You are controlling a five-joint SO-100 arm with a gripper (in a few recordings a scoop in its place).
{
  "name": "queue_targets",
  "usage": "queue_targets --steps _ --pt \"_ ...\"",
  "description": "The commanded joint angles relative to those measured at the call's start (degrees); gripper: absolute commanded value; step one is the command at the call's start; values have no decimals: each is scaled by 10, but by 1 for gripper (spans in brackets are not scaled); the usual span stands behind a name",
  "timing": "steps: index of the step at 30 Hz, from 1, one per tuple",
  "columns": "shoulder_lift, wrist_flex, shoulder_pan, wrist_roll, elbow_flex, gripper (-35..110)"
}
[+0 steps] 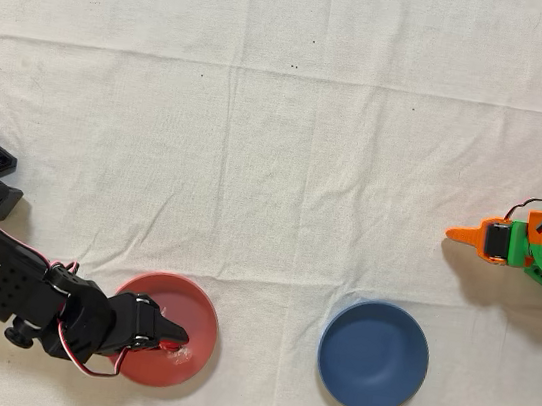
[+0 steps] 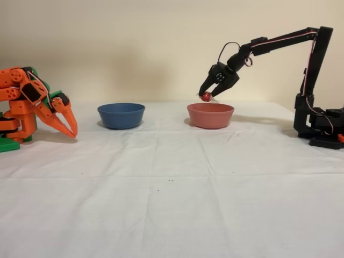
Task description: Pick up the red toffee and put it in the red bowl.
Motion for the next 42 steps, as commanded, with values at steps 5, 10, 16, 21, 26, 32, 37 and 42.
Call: queue_targets --steps 5,10,16,21,26,32,37,42 --pt "76 -19 3 7 12 32" --pt "91 -5 0 11 16 32" --pt "127 39 -11 33 8 30" --pt "258 75 -54 84 63 26" --pt "338 133 -125 163 81 20" --pt "352 164 -188 242 71 14" --pt "387 168 -241 305 91 8" --pt "405 152 -273 349 125 2"
